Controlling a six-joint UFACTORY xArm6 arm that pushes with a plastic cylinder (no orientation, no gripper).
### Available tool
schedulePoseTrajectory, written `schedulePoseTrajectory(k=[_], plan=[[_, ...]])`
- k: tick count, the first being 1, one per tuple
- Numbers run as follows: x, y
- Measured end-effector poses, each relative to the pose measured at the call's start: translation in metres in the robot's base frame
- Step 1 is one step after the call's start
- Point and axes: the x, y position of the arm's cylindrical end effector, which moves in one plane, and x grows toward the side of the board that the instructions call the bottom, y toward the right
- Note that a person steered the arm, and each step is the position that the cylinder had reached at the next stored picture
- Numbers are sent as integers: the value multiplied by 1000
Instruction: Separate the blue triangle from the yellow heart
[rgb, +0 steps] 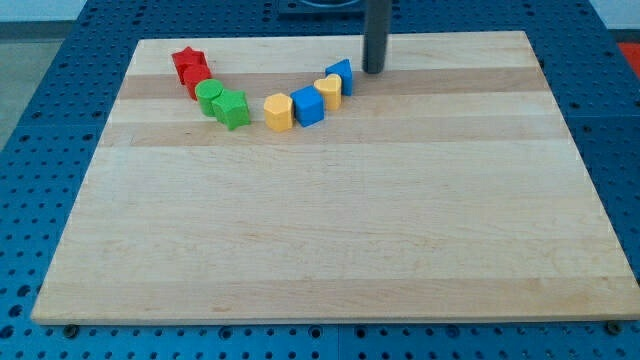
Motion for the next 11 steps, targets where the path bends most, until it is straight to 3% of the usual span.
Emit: schedulePoseTrajectory(k=[1, 3, 4, 5, 6, 7, 8, 9, 11], plan=[[5, -23], [59, 29], [56, 38], [6, 37], [-27, 8], [-25, -41], [11, -82], [38, -72], [45, 16]])
